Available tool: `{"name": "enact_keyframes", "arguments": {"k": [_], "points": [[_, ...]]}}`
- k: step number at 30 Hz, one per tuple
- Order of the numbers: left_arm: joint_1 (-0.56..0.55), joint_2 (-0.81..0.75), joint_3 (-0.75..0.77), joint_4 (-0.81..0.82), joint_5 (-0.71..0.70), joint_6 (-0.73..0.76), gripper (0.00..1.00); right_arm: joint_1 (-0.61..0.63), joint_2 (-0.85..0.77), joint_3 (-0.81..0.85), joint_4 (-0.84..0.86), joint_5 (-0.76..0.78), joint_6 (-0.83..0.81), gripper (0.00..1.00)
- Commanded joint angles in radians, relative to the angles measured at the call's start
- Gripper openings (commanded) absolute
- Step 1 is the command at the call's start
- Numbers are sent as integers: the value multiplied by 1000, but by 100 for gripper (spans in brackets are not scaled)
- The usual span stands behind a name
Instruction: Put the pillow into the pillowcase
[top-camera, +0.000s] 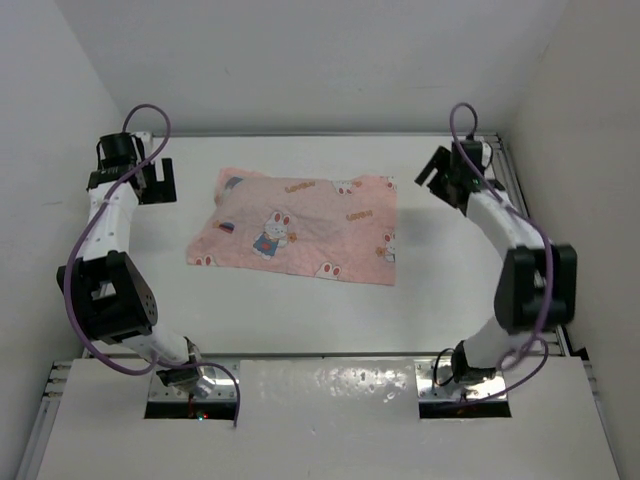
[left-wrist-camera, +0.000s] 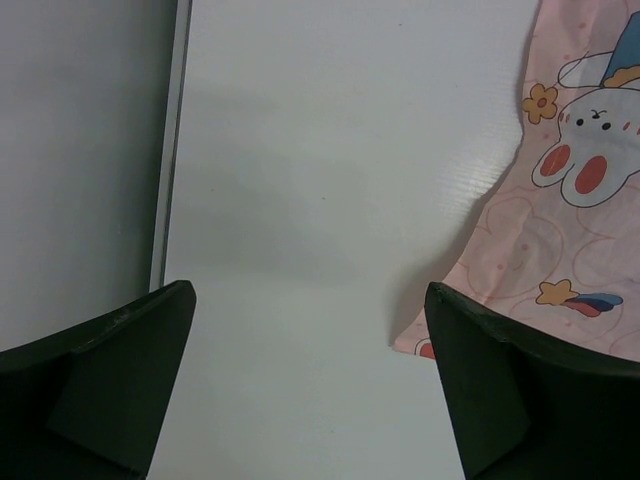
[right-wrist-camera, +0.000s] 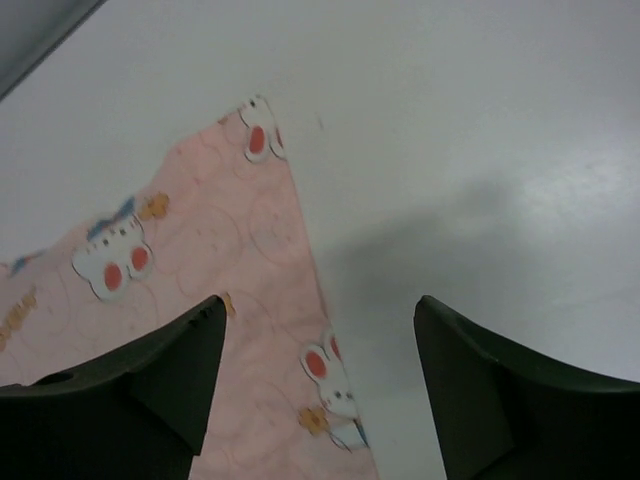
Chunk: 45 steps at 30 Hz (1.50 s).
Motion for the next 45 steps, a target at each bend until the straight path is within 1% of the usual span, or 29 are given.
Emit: {"name": "enact_keyframes", "arguments": {"k": [1, 2, 3, 5, 6, 7, 9, 13, 15, 16, 17, 19, 20, 21, 23, 24, 27, 28, 29, 35, 37, 39, 40, 41, 42, 43, 44, 45], "points": [[22, -7, 30, -6, -40, 21, 98, 13, 261, 281, 12, -28, 67, 74], [25, 1, 27, -9, -40, 17, 98, 18, 321, 337, -8, -33, 67, 75], [27, 5, 24, -9, -37, 16, 98, 24, 434, 445, -42, -25, 65, 76], [37, 27, 17, -12, -37, 10, 98, 42, 525, 527, -68, 1, 79, 76], [39, 34, 15, -11, -37, 4, 98, 50, 565, 585, -85, 37, 85, 76], [47, 50, 18, -14, -39, 4, 98, 60, 628, 606, -90, 53, 96, 76], [51, 62, 20, -9, -51, 4, 98, 74, 677, 627, -72, 83, 119, 77], [68, 91, 35, 1, -86, 5, 98, 107, 803, 646, -50, 93, 195, 80], [74, 99, 43, 3, -89, 4, 98, 116, 832, 658, -58, 90, 231, 79], [82, 101, 46, 1, -82, 4, 98, 119, 843, 649, -56, 85, 278, 79], [87, 104, 55, -8, -60, 4, 98, 119, 855, 638, -24, 76, 306, 78], [99, 105, 64, -11, -51, 2, 98, 116, 855, 580, 42, 38, 373, 69], [102, 107, 67, -15, -54, 1, 98, 113, 861, 563, 106, 27, 390, 64], [105, 108, 70, -15, -59, 2, 98, 114, 866, 543, 128, 22, 412, 55], [108, 113, 76, -19, -65, 4, 98, 114, 889, 569, 128, 24, 432, 47], [113, 119, 86, -22, -66, 5, 98, 111, 897, 577, 120, 28, 452, 37], [116, 127, 105, -28, -66, 4, 98, 104, 916, 580, 152, 31, 490, 19], [116, 128, 110, -32, -71, 4, 98, 96, 918, 578, 181, 31, 510, 5], [117, 131, 115, -32, -74, 7, 98, 94, 924, 584, 191, 47, 519, 0], [125, 140, 132, -34, -100, 10, 98, 62, 961, 698, 176, 128, 549, 0], [126, 140, 135, -31, -103, 11, 98, 55, 984, 751, 153, 120, 539, 0], [126, 140, 133, -31, -106, 10, 98, 51, 990, 771, 151, 107, 510, 0], [128, 140, 135, -28, -106, 8, 98, 50, 987, 771, 154, 97, 484, 15], [128, 139, 135, -28, -108, 8, 98, 51, 980, 765, 159, 97, 469, 34], [128, 137, 133, -28, -106, 7, 98, 51, 969, 753, 166, 94, 452, 50], [128, 137, 135, -28, -105, 5, 98, 50, 937, 724, 175, 97, 437, 59], [128, 134, 133, -26, -103, 8, 99, 47, 918, 706, 176, 102, 420, 66], [128, 130, 135, -25, -103, 8, 99, 41, 895, 686, 173, 123, 377, 87]]}}
